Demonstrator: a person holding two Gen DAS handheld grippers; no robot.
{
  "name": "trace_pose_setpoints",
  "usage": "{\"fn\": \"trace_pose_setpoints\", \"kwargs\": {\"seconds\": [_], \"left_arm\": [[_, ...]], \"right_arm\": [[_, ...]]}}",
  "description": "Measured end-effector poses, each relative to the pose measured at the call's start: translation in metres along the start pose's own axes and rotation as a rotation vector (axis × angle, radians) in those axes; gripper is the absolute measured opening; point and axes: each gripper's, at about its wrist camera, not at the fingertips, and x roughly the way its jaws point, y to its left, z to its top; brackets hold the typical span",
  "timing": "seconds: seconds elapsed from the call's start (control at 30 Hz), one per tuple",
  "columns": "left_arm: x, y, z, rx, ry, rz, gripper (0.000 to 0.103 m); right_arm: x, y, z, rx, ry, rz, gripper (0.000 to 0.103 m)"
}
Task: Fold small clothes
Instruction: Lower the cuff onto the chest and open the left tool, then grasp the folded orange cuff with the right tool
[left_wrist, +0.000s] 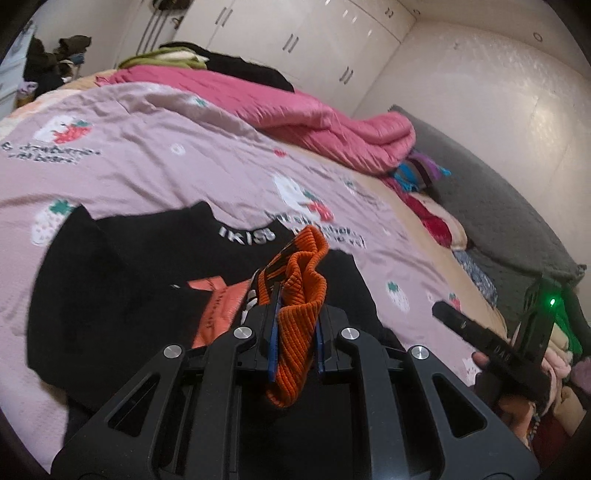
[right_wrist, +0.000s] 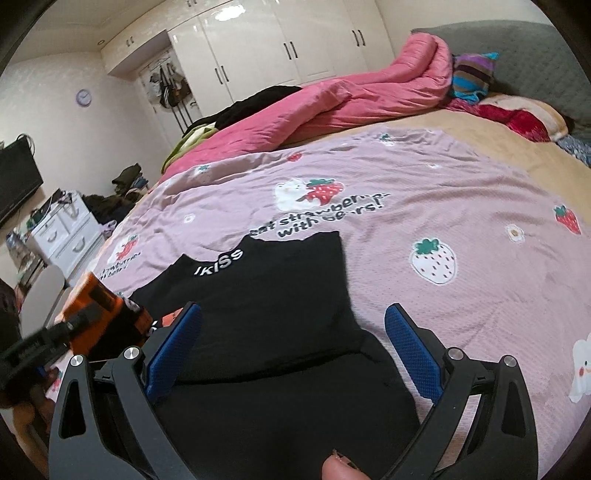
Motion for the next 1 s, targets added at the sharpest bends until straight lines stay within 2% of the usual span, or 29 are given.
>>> {"fn": "trace_pose_setpoints", "kwargs": {"seconds": [0.3, 0.4, 0.5, 0.57, 0.6, 0.63, 0.67, 0.73, 0.83, 0.93, 0.97, 1.0], "left_arm": [[0.037, -0.014, -0.014, 0.040, 0.099, -0.003, 0.010], [0.049, -0.016, -0.021, 0.033, 0.160, -0.035, 0.021], [0.051, -0.014, -0.021, 0.015, 0.183, -0.047, 0.042], [0.045, -0.012, -0.018, 0.007, 0.170, -0.049, 0.055], [0.042, -0.011, -0.015, 0.007, 0.161, -0.047, 0.064], [0.037, -0.009, -0.012, 0.008, 0.146, -0.036, 0.073], [0.033, -0.005, -0.009, 0.010, 0.135, -0.016, 0.076], [0.028, 0.002, -0.003, 0.016, 0.118, 0.048, 0.088], [0.021, 0.017, 0.004, 0.024, 0.093, 0.166, 0.094], [0.013, 0.035, 0.012, -0.016, 0.079, 0.202, 0.094], [0.010, 0.040, 0.015, -0.031, 0.074, 0.202, 0.094], [0.007, 0.045, 0.016, -0.046, 0.068, 0.200, 0.094]], "right_arm": [[0.001, -0.018, 0.002, 0.051, 0.010, -0.027, 0.099], [0.002, -0.022, 0.000, 0.066, 0.021, -0.030, 0.099], [0.006, -0.024, -0.002, 0.071, 0.041, -0.019, 0.099], [0.009, -0.021, -0.005, 0.058, 0.066, -0.007, 0.099], [0.013, -0.016, -0.008, 0.040, 0.091, 0.000, 0.099], [0.016, -0.012, -0.011, 0.026, 0.111, 0.007, 0.099], [0.020, -0.006, -0.015, 0.008, 0.136, 0.016, 0.099], [0.029, 0.009, -0.025, -0.027, 0.185, 0.049, 0.098], [0.042, 0.037, -0.042, -0.055, 0.248, 0.131, 0.098], [0.057, 0.056, -0.054, -0.036, 0.305, 0.187, 0.097], [0.062, 0.061, -0.057, -0.026, 0.318, 0.189, 0.092], [0.068, 0.065, -0.060, -0.020, 0.330, 0.187, 0.082]]}}
